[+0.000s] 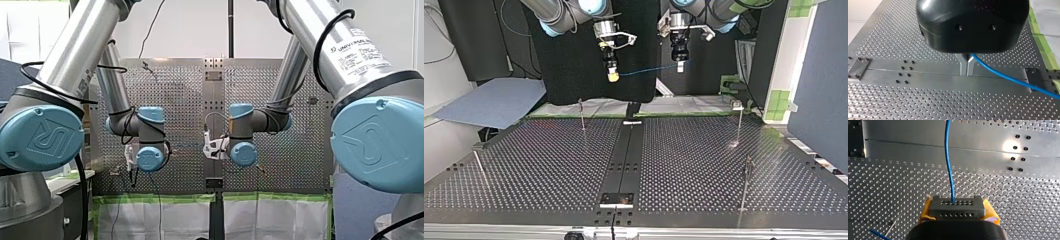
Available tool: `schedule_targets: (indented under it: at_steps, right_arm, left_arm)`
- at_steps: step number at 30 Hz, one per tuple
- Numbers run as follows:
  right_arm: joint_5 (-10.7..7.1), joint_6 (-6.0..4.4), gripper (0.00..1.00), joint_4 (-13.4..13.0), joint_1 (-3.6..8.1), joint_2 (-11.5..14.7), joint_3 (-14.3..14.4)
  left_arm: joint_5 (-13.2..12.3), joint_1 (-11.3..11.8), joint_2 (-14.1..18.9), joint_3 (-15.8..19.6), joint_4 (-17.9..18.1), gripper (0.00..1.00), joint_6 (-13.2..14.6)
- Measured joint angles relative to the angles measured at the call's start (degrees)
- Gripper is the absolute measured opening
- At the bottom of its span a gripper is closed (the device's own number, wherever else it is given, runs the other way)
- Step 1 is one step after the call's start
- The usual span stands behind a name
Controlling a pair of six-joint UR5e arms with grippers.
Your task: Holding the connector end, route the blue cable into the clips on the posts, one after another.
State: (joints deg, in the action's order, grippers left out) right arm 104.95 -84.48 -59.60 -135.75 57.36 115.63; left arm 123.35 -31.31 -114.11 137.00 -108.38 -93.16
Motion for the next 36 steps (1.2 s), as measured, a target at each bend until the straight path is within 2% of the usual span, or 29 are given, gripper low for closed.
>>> schedule_targets:
  at_steps: [30,36]
  right_arm:
    - [-0.01,0.0,0.0,0.0,0.0,0.0,0.0]
    - [0.13,0.33,0.0,1.1,-0.71,-1.1,-0.3]
  left_arm:
    - [0.0,0.0,0.1,0.0,0.0,0.0,0.0]
    - [0.1,-0.2,-0.7,0.1,-2.3,0.0,-0.2]
